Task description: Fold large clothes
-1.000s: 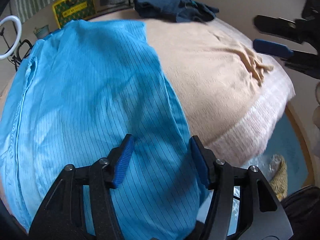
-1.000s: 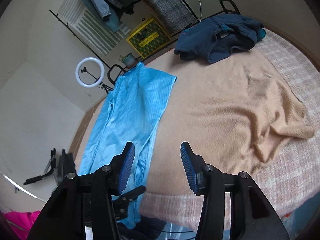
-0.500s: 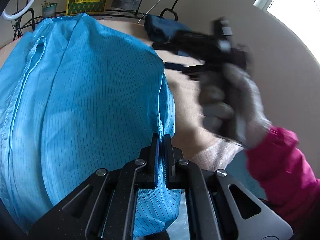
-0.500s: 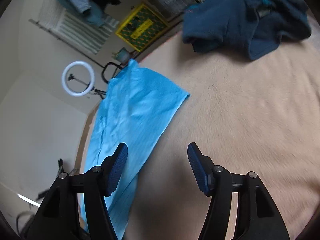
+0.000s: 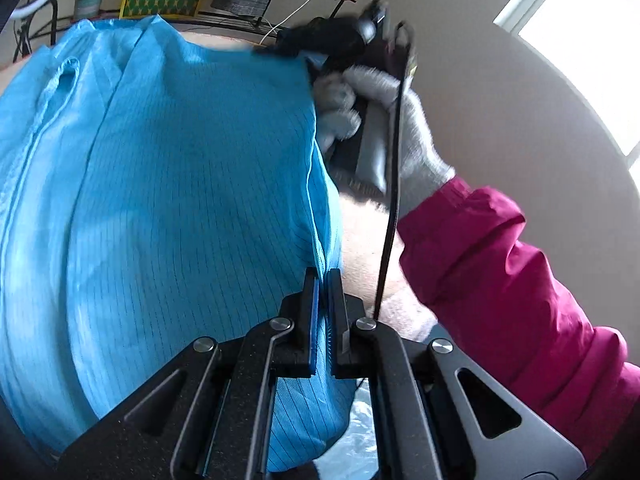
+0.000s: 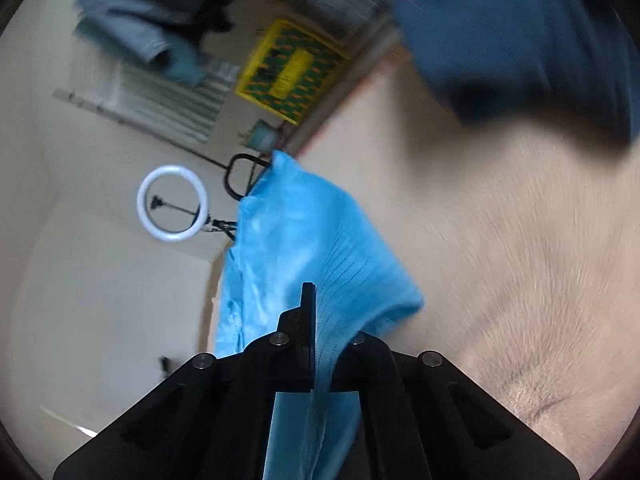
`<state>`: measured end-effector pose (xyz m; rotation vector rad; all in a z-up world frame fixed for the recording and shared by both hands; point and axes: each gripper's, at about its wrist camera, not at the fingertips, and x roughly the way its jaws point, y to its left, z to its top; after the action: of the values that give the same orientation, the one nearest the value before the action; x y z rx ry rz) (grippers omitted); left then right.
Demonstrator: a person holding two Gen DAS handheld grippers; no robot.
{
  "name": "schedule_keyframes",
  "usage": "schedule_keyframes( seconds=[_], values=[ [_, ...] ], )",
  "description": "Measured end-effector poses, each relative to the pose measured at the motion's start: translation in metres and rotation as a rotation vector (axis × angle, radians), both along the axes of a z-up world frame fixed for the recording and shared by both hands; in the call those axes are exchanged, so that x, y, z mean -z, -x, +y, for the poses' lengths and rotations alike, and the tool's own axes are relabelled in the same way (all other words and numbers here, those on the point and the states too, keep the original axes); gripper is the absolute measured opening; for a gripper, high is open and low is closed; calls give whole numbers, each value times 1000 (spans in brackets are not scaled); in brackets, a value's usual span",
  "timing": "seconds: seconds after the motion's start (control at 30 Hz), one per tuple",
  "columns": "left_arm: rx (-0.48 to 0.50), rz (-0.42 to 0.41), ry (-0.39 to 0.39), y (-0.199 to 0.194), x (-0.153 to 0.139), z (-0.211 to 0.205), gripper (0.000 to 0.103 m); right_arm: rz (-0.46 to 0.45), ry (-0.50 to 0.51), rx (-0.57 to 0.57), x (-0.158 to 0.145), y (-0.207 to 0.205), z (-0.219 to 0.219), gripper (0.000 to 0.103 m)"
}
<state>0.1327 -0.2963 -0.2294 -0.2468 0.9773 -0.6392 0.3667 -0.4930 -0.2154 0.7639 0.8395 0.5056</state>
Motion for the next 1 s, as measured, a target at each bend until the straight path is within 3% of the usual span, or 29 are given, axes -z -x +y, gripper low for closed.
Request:
schedule_keyframes(
  seconds=[0.1, 0.27, 0.47, 0.77, 1.0],
  values=[
    [3, 7, 12, -3, 6, 3, 0, -74, 125, 54, -27, 4, -6, 0],
    [-7, 22, 47, -4, 6, 20, 0, 14, 227, 77, -11, 1, 2, 0],
    [-37, 14, 116, 5, -5, 46, 0, -16, 305, 73, -40, 8, 33, 0],
    [-78, 30, 172, 27, -6, 102, 0, -55, 551, 19, -79, 10, 121, 0],
    [-163, 51, 195, 32, 1, 154, 0, -82, 639, -75, -87, 16, 198, 0]
  ],
)
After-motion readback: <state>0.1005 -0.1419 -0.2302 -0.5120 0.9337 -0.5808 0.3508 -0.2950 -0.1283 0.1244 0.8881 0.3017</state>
